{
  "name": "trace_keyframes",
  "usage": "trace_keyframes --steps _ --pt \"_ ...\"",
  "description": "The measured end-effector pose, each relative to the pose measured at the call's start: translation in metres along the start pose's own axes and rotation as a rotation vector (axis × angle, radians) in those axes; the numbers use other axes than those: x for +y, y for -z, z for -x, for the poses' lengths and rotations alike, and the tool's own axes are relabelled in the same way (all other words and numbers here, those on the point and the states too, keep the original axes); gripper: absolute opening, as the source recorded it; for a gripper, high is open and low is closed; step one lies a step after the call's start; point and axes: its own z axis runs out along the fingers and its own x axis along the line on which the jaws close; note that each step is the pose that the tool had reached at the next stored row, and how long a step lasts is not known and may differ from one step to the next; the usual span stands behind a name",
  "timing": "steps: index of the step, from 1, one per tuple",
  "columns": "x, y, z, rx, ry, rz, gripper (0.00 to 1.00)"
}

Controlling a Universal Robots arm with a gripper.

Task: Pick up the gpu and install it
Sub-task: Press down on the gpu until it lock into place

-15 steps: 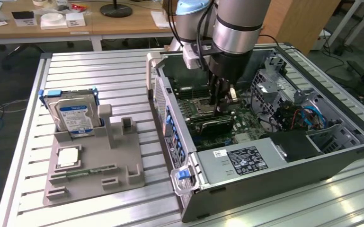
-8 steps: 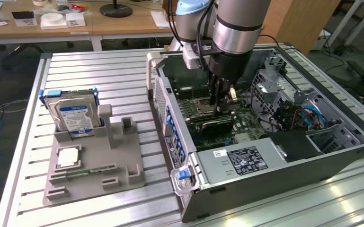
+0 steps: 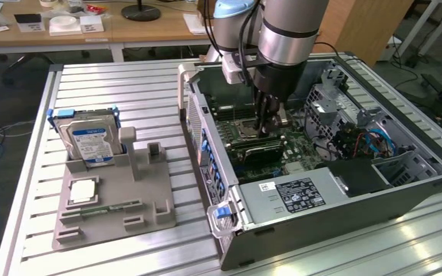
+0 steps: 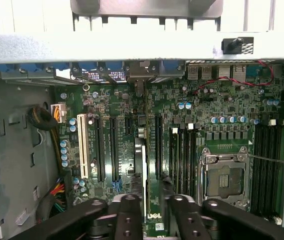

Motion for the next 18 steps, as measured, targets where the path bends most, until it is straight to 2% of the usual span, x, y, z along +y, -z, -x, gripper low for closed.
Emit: trace_keyframes --steps 3,4,5,12,16,18 --pt "0.0000 0.0000 0.0000 0.0000 0.000 0.0000 0.15" --pt "0.0000 0.0000 0.0000 0.0000 0.000 0.0000 0.15" --pt "0.0000 0.0000 0.0000 0.0000 0.000 0.0000 0.11" --pt "-0.0002 0.0000 0.0000 0.0001 0.000 0.0007 0.11" --pt "-0.0028 -0.0006 0.0013 0.0012 -0.001 0.0250 0.11" --pt "-0.0057 -0.0015 0.0017 0.0013 -0.002 0.0296 0.11"
